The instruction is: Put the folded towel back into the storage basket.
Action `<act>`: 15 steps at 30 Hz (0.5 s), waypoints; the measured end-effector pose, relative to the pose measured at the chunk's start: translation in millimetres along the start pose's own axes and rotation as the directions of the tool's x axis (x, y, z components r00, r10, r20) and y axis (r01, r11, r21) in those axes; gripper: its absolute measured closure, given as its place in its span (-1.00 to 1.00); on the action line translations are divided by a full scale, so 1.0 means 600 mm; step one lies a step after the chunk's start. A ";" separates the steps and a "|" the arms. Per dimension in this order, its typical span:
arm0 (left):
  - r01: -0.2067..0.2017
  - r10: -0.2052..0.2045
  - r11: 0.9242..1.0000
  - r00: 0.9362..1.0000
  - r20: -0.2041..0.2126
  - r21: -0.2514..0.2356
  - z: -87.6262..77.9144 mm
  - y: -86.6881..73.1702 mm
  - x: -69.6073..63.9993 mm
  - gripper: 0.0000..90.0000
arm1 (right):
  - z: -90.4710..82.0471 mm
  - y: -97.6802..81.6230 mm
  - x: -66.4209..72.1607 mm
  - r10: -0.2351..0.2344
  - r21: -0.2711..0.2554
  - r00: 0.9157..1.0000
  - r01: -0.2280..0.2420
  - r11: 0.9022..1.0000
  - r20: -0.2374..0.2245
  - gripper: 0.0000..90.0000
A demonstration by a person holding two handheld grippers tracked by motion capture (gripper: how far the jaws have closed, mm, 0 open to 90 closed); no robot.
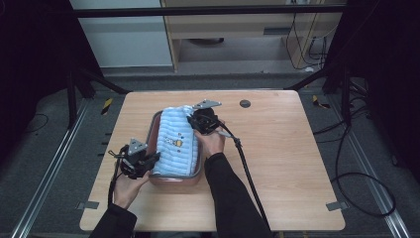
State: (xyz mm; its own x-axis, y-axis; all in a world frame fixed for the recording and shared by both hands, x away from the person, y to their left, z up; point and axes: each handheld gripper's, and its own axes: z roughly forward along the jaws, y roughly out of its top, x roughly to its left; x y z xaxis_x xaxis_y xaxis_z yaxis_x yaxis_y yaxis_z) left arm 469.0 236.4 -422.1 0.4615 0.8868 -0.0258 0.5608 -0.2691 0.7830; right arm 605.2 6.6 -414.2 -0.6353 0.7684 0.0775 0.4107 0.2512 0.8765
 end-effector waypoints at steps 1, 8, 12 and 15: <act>-0.002 0.002 1.000 1.000 -0.002 0.000 0.001 0.000 0.000 0.87 | 0.001 -0.001 0.000 0.003 0.002 1.000 -0.003 1.000 -0.001 0.83; -0.004 0.004 1.000 1.000 -0.007 0.020 0.009 -0.003 0.003 0.87 | 0.010 -0.013 -0.002 0.005 0.018 1.000 -0.005 1.000 0.005 0.82; 0.000 0.000 0.999 1.000 -0.006 0.035 0.017 -0.007 0.006 0.86 | 0.013 -0.018 -0.003 0.012 0.025 1.000 -0.012 1.000 0.005 0.81; -0.001 0.001 0.999 1.000 -0.007 0.045 0.020 -0.008 0.007 0.84 | 0.016 -0.022 -0.003 0.012 0.036 1.000 -0.013 0.999 0.010 0.79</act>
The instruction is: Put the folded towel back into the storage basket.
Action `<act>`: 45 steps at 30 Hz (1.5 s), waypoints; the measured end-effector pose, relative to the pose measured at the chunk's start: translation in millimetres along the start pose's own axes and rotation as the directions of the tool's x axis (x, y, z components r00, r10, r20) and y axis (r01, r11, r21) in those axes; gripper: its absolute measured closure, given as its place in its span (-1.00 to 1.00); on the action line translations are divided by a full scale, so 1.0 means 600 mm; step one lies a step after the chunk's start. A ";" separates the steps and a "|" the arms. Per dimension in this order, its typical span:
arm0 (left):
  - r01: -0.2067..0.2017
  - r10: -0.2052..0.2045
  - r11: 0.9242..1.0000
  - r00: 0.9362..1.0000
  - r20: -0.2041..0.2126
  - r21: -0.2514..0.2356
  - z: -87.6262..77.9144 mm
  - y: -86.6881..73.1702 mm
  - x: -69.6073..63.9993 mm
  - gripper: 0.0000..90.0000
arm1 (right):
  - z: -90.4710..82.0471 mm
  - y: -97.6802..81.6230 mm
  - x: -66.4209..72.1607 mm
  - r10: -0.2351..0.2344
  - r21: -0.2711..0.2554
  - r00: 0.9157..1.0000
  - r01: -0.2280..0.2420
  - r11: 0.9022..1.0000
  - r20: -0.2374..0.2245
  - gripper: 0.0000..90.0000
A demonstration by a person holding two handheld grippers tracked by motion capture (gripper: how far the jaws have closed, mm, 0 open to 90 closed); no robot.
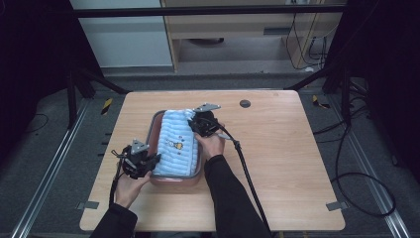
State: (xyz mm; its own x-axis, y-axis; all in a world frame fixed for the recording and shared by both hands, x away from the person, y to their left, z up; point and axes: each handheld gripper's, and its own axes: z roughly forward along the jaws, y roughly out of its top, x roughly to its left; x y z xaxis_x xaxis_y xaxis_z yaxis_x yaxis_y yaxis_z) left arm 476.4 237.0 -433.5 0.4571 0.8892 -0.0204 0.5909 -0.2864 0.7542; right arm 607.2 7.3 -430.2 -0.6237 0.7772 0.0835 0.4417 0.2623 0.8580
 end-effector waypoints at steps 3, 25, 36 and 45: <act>-0.001 0.001 1.000 1.000 -0.004 0.003 0.001 0.000 0.002 0.82 | 0.004 -0.003 -0.001 -0.009 0.023 1.000 0.008 1.000 0.003 0.74; -0.011 0.012 0.991 1.000 0.011 -0.134 -0.049 0.019 0.001 0.23 | -0.068 0.006 -0.027 0.008 -0.073 0.999 -0.005 0.997 0.044 -0.11; -0.013 0.011 0.985 1.000 -0.011 -0.170 -0.063 0.013 0.016 -0.22 | -0.157 -0.021 -0.068 0.040 -0.118 0.998 -0.034 0.992 0.049 -0.45; -0.011 0.006 0.983 1.000 -0.025 -0.185 -0.075 0.006 0.027 -0.39 | -0.225 -0.070 -0.111 0.059 -0.109 0.994 -0.049 0.993 0.089 -0.54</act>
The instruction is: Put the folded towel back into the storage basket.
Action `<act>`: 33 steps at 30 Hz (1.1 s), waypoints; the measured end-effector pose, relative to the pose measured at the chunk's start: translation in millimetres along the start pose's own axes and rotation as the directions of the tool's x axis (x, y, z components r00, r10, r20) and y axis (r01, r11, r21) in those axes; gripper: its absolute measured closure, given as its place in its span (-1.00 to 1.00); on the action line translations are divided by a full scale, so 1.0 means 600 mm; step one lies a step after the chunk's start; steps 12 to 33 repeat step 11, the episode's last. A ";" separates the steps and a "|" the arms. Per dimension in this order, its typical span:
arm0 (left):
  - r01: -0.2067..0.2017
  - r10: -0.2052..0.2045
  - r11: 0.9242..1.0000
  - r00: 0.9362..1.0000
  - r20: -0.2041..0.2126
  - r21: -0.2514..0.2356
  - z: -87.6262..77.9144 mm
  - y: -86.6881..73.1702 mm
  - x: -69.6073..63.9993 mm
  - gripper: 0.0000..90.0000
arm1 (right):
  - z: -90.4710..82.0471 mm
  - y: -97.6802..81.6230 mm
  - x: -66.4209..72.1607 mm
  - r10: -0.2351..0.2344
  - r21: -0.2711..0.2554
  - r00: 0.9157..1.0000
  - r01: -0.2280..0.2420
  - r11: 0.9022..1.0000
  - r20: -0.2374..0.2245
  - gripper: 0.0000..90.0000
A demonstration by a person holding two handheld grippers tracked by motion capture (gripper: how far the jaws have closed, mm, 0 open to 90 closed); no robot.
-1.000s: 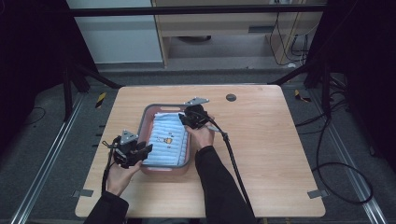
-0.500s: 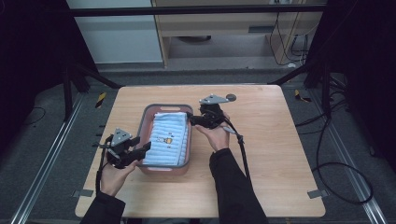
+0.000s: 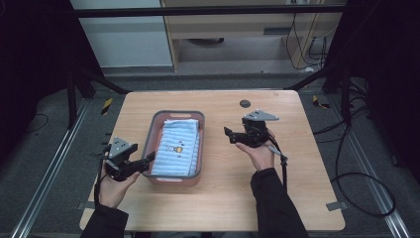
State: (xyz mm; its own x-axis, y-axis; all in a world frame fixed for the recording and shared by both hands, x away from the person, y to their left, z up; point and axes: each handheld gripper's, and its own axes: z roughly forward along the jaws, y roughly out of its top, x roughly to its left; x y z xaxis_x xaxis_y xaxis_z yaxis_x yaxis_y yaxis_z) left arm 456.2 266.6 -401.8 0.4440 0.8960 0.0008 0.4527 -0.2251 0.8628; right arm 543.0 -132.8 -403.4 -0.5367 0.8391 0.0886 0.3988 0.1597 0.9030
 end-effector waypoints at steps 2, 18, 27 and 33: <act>0.006 -0.006 1.000 1.000 -0.005 0.003 -0.001 -0.003 0.004 -0.40 | -0.015 -0.009 -0.011 -0.006 0.002 1.000 0.006 1.000 0.019 -0.55; 0.047 -0.048 0.999 0.998 -0.050 -0.020 -0.011 -0.015 0.033 -0.43 | -0.073 -0.055 -0.062 0.017 0.021 0.997 -0.019 1.000 0.070 -0.51; 0.047 -0.048 0.999 0.998 -0.050 -0.020 -0.011 -0.015 0.033 -0.43 | -0.073 -0.055 -0.062 0.017 0.021 0.997 -0.019 1.000 0.070 -0.51; 0.047 -0.048 0.999 0.998 -0.050 -0.020 -0.011 -0.015 0.033 -0.43 | -0.073 -0.055 -0.062 0.017 0.021 0.997 -0.019 1.000 0.070 -0.51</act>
